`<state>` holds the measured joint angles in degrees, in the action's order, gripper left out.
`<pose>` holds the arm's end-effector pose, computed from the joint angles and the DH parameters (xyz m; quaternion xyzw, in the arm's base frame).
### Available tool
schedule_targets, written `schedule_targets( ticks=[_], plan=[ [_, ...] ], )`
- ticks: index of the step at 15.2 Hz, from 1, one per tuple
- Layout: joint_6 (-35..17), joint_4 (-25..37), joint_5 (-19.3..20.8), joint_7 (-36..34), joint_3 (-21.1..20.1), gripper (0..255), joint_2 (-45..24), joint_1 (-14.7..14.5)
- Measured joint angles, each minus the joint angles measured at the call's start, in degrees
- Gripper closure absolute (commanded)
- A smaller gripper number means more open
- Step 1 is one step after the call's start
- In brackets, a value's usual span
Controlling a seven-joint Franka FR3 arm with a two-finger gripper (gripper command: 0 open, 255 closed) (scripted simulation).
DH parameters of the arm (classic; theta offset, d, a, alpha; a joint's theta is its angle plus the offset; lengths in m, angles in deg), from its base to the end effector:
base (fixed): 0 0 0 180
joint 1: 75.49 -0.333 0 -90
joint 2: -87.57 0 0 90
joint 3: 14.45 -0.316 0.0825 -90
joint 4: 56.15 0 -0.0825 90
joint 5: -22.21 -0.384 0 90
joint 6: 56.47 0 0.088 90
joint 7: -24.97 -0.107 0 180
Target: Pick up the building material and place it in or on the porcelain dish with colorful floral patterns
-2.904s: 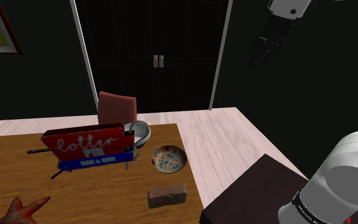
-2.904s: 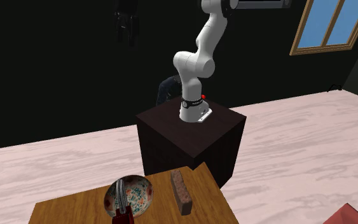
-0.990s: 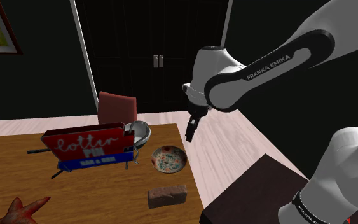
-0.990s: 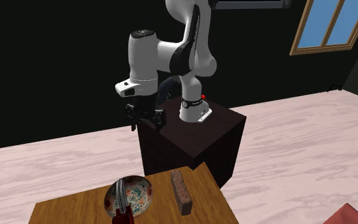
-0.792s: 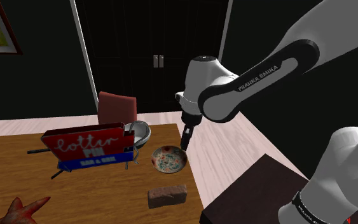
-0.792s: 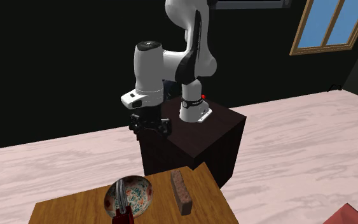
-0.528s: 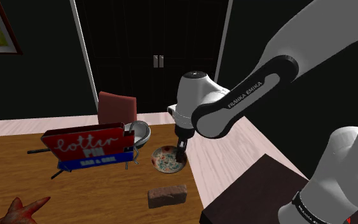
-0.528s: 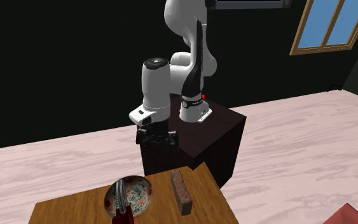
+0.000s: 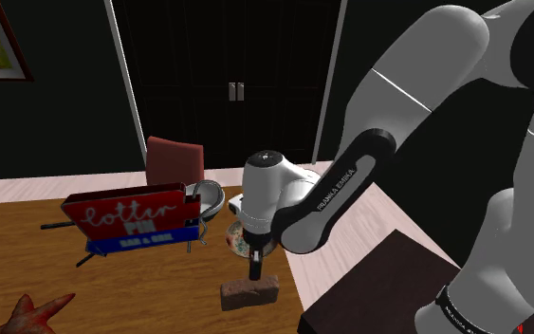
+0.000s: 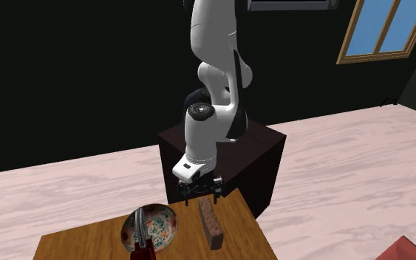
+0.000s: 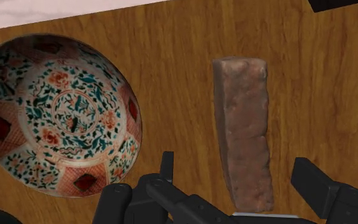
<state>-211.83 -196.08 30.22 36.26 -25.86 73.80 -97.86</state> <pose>0.4035 0.2795 0.2106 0.8989 0.4377 0.0192 0.0031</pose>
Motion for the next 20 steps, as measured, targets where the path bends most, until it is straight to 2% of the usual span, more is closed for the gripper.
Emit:
schedule_targets(
  ticks=[5,12,18,19,20],
  plan=[
    [-3.1,3.0,3.74,-1.4,0.26,0,-7.28,-3.3],
    [-7.4,4.48,6.3,-3.08,2.65,0,-13.14,-5.19],
    [-7.86,4.7,6.53,-3.26,2.93,0,-13.77,-5.41],
    [-7.86,4.7,6.53,-3.26,2.93,255,-13.77,-5.41],
    [-7.86,4.7,6.53,-3.26,2.93,255,-13.77,-5.41]
  ],
)
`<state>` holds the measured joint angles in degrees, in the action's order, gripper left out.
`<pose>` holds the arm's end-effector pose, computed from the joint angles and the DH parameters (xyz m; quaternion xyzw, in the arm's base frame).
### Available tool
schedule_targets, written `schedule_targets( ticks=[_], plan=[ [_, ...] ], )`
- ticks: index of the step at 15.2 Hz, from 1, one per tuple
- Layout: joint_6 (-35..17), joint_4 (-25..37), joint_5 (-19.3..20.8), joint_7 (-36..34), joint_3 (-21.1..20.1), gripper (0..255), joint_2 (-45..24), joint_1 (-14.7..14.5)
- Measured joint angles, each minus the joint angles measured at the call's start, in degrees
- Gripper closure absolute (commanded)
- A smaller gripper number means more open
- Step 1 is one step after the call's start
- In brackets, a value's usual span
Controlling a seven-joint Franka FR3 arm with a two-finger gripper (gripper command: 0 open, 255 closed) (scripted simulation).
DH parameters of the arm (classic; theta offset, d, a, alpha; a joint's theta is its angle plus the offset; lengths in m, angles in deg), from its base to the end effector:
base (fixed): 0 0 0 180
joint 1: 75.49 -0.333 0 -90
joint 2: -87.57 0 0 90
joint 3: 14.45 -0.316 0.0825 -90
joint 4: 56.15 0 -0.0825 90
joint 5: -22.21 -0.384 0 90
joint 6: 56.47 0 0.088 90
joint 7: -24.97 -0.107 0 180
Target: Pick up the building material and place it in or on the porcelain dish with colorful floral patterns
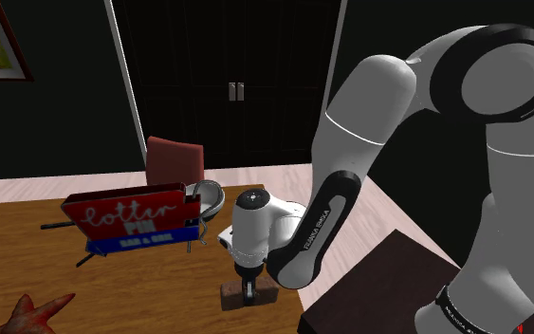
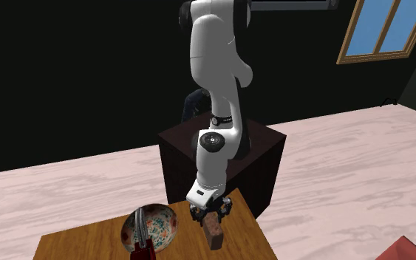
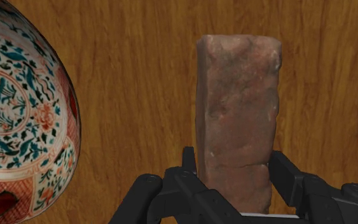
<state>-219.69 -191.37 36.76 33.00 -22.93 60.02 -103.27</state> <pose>0.3922 0.3113 0.1295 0.8779 0.4787 0.0108 0.0009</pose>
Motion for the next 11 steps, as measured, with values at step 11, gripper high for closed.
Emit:
schedule_targets(
  ticks=[11],
  plan=[
    [0.82,-0.17,-0.39,0.4,-0.49,255,0.96,0.44]
  ],
)
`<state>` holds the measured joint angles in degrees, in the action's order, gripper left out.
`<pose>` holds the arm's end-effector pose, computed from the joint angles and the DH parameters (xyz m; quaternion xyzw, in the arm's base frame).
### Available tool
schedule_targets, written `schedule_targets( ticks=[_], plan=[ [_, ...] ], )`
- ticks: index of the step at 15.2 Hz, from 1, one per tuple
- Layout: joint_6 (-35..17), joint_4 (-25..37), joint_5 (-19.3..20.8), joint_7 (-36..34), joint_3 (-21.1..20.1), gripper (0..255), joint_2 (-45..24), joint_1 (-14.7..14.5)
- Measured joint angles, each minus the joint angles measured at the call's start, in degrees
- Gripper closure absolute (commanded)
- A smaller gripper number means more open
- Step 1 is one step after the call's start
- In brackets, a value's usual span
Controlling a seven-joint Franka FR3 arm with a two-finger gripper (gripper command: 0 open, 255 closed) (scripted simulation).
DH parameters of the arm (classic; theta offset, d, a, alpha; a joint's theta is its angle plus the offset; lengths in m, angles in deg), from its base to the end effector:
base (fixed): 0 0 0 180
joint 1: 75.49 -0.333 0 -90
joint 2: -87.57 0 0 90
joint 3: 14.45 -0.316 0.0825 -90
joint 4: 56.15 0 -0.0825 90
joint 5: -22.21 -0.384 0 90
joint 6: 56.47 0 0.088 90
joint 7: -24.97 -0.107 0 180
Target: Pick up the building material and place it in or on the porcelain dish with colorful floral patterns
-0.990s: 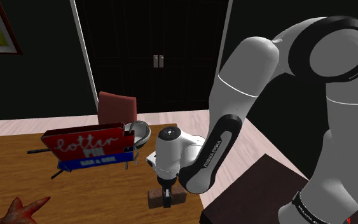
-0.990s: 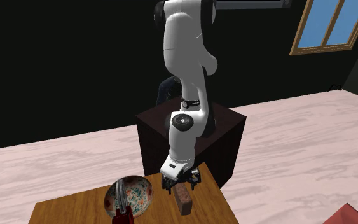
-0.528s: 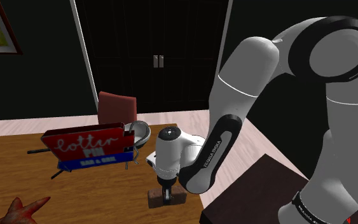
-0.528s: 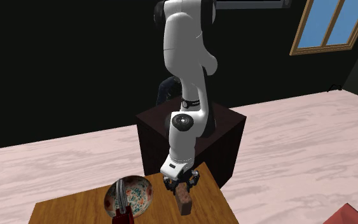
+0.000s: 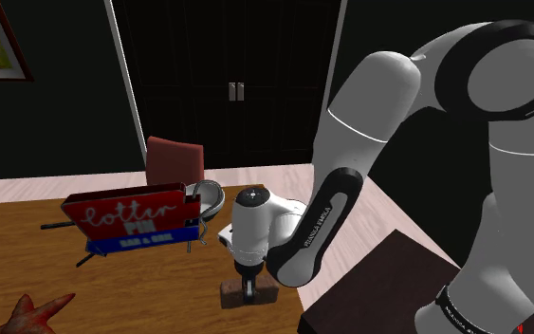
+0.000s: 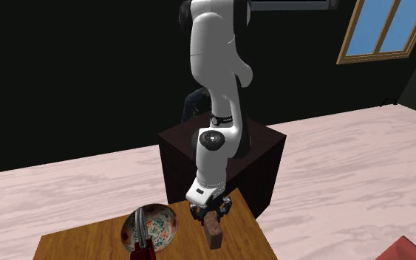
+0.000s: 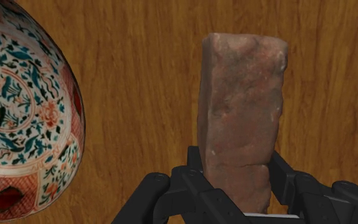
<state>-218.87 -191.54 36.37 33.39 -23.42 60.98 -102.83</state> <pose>0.3930 0.3114 0.1360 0.8778 0.4789 0.0107 0.0009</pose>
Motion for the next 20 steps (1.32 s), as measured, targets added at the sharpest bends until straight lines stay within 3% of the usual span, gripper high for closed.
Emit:
schedule_targets(
  ticks=[20],
  plan=[
    [12.98,-2.44,-8.09,5.9,-5.92,255,15.71,4.27]
  ],
)
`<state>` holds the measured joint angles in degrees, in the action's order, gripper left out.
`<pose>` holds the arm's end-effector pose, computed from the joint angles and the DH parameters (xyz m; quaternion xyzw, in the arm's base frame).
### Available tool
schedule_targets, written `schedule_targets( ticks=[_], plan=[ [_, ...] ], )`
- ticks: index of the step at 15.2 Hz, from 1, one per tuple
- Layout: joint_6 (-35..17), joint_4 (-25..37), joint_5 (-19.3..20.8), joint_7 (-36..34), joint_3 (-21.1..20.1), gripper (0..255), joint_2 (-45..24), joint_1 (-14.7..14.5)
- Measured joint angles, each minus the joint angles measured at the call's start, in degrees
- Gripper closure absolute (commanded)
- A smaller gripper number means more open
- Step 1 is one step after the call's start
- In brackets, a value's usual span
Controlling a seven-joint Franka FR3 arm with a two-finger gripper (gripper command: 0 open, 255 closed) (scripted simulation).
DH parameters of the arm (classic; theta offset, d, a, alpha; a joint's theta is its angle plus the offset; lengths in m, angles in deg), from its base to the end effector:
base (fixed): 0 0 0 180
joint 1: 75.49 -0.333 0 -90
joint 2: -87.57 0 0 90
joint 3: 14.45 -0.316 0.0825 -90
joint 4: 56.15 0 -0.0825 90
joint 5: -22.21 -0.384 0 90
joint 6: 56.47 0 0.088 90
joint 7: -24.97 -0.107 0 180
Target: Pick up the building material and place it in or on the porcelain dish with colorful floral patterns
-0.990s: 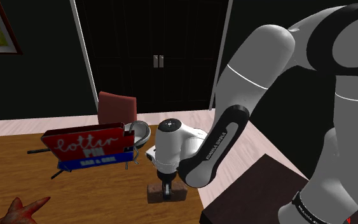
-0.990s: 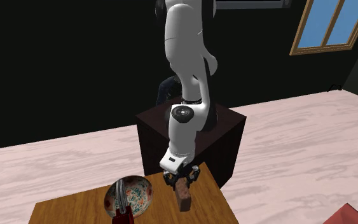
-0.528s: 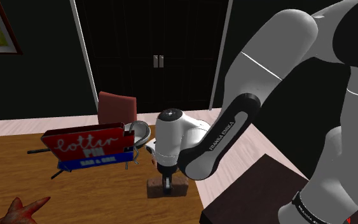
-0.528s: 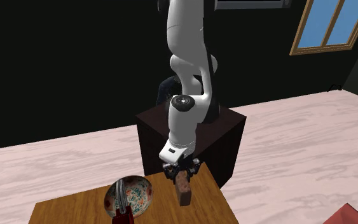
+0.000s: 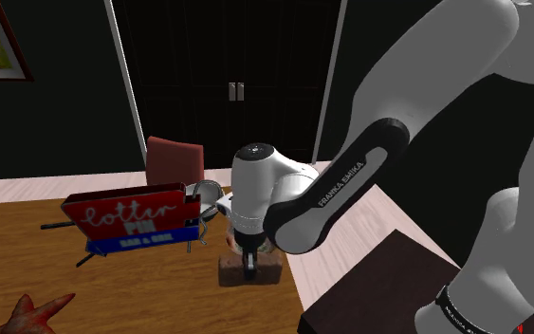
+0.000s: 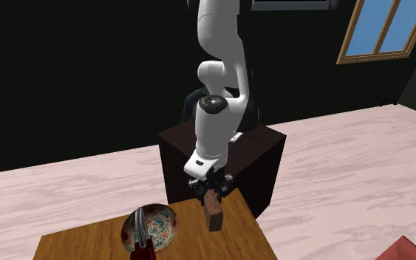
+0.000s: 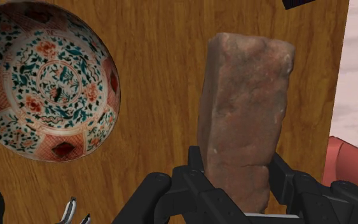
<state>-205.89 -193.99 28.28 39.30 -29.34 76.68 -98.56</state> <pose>0.3917 0.3114 0.2397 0.8779 0.4787 0.0106 0.0010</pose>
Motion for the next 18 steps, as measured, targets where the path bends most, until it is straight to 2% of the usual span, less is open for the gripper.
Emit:
schedule_targets(
  ticks=[3,8,18],
  plan=[
    [1.56,0.42,-0.89,1.42,-0.02,255,1.22,0.68],
    [3.13,4.07,-1.21,7.72,2.23,255,-0.79,4.37],
    [8.92,16.81,-2.02,20.77,6.42,255,-7.63,12.22]
  ],
)
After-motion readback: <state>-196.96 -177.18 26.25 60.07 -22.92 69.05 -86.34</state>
